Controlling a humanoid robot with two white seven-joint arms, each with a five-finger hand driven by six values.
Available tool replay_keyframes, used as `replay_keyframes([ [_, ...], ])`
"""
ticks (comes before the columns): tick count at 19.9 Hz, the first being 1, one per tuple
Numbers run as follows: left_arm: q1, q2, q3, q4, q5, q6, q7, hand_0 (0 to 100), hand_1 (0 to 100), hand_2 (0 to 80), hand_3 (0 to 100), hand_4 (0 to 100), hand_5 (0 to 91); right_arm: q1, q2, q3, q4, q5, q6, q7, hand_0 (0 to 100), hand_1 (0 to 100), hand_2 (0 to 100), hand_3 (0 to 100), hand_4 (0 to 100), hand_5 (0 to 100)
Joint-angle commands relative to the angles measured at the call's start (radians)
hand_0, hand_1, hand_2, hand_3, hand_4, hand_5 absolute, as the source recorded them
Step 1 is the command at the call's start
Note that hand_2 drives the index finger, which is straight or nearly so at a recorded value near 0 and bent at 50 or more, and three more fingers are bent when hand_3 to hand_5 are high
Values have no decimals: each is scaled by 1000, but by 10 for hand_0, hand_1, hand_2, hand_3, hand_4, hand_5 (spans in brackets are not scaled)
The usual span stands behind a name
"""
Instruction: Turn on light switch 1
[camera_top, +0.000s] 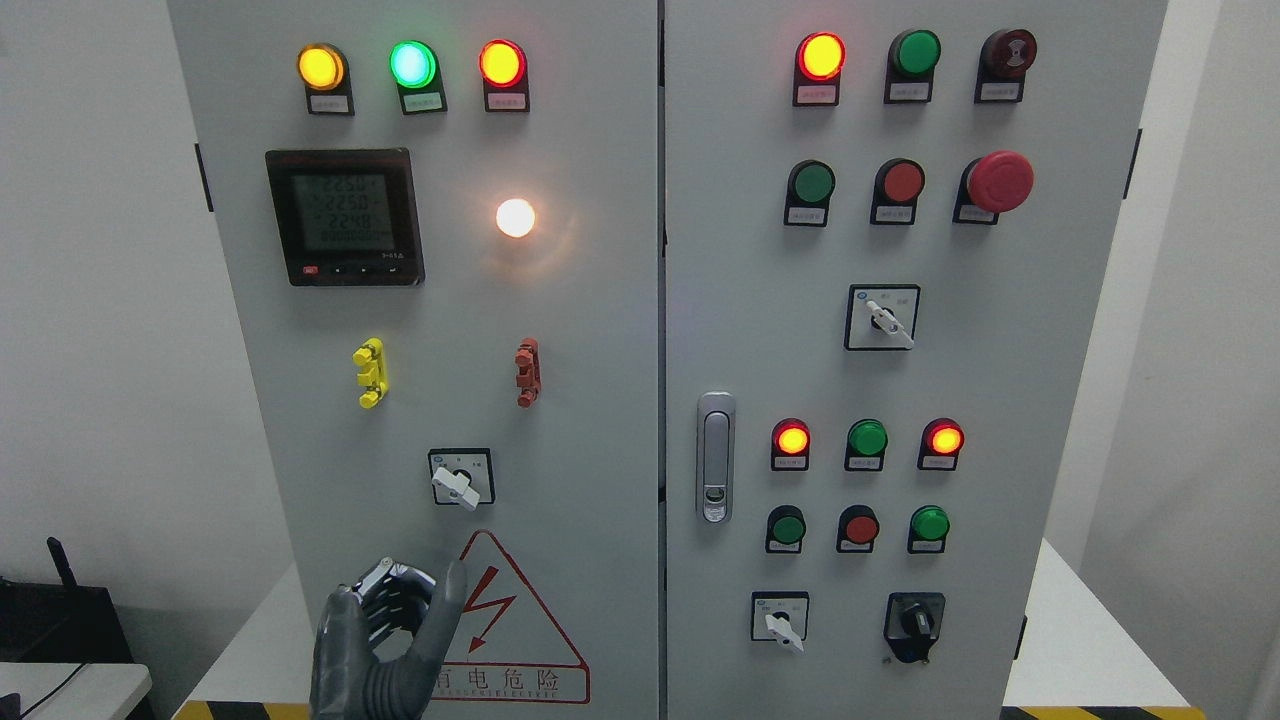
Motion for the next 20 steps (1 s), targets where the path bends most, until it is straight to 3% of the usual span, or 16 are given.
replay_keyframes([
  [1, 173, 21, 440, 68, 4, -132, -108, 21, 359, 541, 861, 860, 649, 0, 0, 17, 0, -25, 0, 0, 120, 389, 0, 0, 0, 0],
  [4, 205, 19, 619, 199, 16, -262, -205, 17, 333, 474, 780, 810, 496, 0, 0, 17, 0, -25, 0, 0, 120, 389, 0, 0, 0, 0],
  [5, 212, 19, 668, 248, 16, -295, -228, 15, 328, 465, 767, 797, 483, 0, 0, 17, 0, -25, 0, 0, 120, 389, 0, 0, 0, 0],
  [9, 258, 21, 837, 510, 16, -399, -334, 17, 274, 375, 549, 575, 232, 0, 1, 17, 0, -25, 0, 0, 120, 389, 0, 0, 0, 0],
  [14, 316, 51, 986, 863, 8, -397, -513, 89, 211, 307, 347, 429, 136, 0, 1, 17, 0, -25, 0, 0, 120, 389, 0, 0, 0, 0],
  [16, 368, 84, 984, 987, -12, -393, -520, 118, 186, 196, 212, 295, 54, 0, 1, 17, 0, -25, 0, 0, 120, 389, 0, 0, 0, 0],
  [20, 426, 119, 983, 1219, -168, -385, -509, 138, 178, 51, 34, 112, 0, 0, 0, 17, 0, -25, 0, 0, 120, 389, 0, 0, 0, 0],
])
